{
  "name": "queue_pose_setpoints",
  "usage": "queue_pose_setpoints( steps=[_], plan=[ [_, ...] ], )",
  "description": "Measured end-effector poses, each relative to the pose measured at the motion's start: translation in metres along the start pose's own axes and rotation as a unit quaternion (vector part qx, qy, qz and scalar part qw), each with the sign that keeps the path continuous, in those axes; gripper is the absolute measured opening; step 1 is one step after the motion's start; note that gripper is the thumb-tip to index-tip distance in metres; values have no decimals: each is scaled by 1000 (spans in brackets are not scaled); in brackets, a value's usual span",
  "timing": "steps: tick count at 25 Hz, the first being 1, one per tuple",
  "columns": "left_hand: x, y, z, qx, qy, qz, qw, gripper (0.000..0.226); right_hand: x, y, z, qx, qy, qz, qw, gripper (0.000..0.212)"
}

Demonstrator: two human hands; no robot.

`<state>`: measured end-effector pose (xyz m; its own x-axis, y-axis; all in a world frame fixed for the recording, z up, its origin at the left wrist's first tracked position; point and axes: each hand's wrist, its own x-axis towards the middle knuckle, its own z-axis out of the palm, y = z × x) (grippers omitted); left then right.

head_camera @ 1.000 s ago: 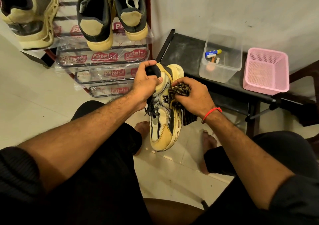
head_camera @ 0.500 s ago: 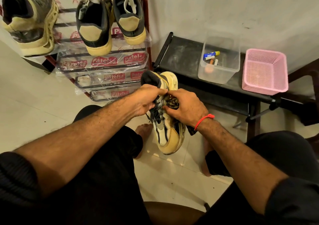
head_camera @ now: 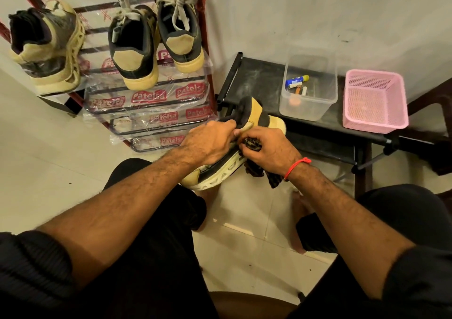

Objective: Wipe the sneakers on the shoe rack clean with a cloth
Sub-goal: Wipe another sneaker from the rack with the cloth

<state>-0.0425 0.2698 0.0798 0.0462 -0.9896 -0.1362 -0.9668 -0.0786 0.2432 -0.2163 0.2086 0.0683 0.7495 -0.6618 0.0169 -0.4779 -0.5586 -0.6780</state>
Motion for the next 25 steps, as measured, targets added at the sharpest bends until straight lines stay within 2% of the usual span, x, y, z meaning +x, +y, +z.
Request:
queue_pose_setpoints(
  steps=[3,4,5,6,7,8,10,12,14,15,17,18,19,20,21,22,25],
  plan=[
    [3,-9,-2,-100,23,-91,991,33,0,-2,-5,-39,-14,52,998,21],
    [3,-10,-3,-162,33,-139,976,35,-1,-4,-9,-42,-19,72,996,26],
    [3,-10,-5,-257,45,-196,945,35,-3,-7,-15,-41,-22,93,995,32],
    [3,-7,-8,-375,56,-254,890,33,-5,-11,-20,-48,-25,111,992,40],
    [4,-5,-11,-483,72,-307,817,29,-8,-16,-25,-70,-30,125,989,48],
    [5,-4,-14,-560,89,-344,748,26,-12,-21,-27,-109,-40,135,984,59],
    [7,-9,-15,-654,113,-379,645,23,-17,-28,-25,-208,-69,158,963,83],
    [6,-17,-19,-717,126,-390,563,21,-19,-26,-22,-264,-92,201,939,97],
    [4,-28,-23,-749,133,-391,518,25,-15,-9,-20,-235,-70,253,936,105],
    [3,-31,-26,-755,128,-390,511,28,-11,2,-18,-172,-38,281,944,108],
    [1,-32,-29,-759,88,-390,514,32,-6,20,-11,82,25,322,943,106],
    [-1,-32,-30,-755,52,-393,523,33,-6,24,-6,242,49,327,912,96],
    [-3,-32,-30,-745,13,-393,538,34,-6,25,-2,380,66,328,862,82],
    [-4,-32,-28,-732,-15,-392,557,34,-6,25,2,471,85,326,815,70],
    [-5,-31,-27,-714,-31,-389,582,34,-6,25,3,510,107,326,789,63],
    [-4,-32,-25,-692,-29,-383,611,35,-5,24,4,520,125,322,781,58],
    [-5,-21,-31,-609,26,-313,728,47,0,23,0,520,172,283,788,54]
  ],
)
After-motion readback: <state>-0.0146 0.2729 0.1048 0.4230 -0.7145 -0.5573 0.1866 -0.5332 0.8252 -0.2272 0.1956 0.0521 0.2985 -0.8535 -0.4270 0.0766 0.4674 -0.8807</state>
